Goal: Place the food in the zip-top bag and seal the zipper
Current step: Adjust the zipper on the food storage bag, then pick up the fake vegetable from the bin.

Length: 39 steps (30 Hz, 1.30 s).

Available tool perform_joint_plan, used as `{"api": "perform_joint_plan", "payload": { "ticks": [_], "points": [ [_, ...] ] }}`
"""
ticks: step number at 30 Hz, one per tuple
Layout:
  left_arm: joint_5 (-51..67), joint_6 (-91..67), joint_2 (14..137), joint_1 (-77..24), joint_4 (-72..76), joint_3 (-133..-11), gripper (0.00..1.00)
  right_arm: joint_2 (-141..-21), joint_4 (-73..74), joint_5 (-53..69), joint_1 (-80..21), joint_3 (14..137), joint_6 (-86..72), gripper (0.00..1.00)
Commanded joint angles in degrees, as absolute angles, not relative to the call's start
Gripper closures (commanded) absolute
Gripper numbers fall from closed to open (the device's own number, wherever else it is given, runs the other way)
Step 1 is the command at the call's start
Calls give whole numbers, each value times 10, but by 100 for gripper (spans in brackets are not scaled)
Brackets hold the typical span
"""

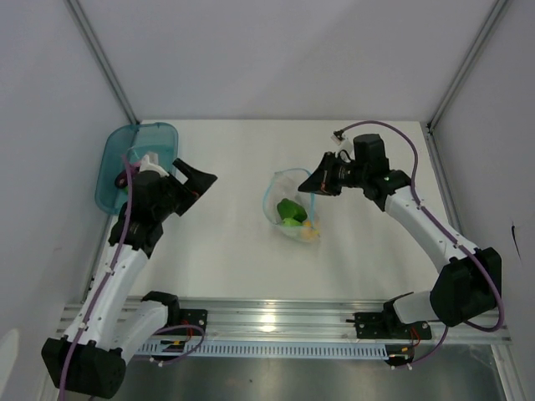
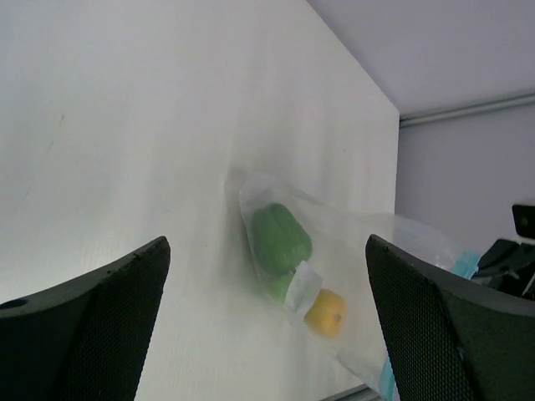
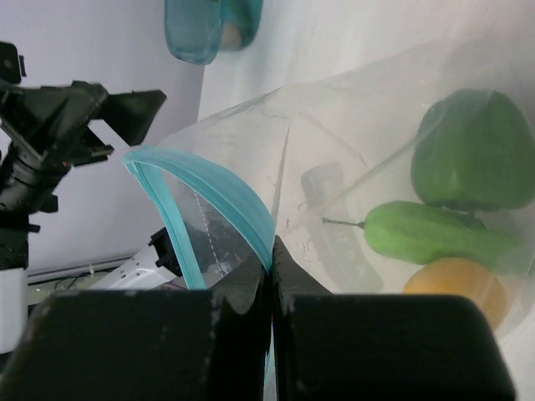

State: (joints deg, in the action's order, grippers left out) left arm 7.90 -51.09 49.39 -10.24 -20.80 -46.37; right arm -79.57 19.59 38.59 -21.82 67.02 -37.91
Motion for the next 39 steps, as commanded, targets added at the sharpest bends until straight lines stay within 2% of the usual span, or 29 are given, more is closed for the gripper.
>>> {"api": "perform_joint_plan", "payload": {
  "ticks": [1, 7, 12, 18, 19, 22, 26, 27, 34, 39],
  "points": [
    [130, -526, 521, -47, -146, -463, 1, -790, 205, 360, -227, 674, -352, 100],
    [162, -564, 581, 64, -88, -446, 1, -788, 210, 332, -246, 673, -337, 100],
    [136, -581, 624, 138, -84, -463, 1, -792, 193, 333, -265, 661, -344, 100],
    [99, -678, 678, 171, -5, -447, 1, -809, 174, 336, -277, 656, -345, 100],
    [92, -698, 699, 174, 58, -440, 1, -812, 171, 342, -277, 656, -344, 100],
    [69, -789, 751, 179, 119, -416, 1, -822, 169, 356, -277, 657, -342, 100],
    [50, -761, 830, 185, 47, -512, 0, -821, 170, 356, -275, 656, -335, 100],
    [56, -741, 847, 188, 7, -567, 0, -822, 172, 354, -274, 655, -332, 100],
    [64, -706, 914, 231, -7, -633, 2, -825, 166, 354, -271, 641, -328, 100],
    [20, -667, 941, 256, -120, -694, 2, -827, 165, 357, -266, 640, -323, 100]
  ]
}}
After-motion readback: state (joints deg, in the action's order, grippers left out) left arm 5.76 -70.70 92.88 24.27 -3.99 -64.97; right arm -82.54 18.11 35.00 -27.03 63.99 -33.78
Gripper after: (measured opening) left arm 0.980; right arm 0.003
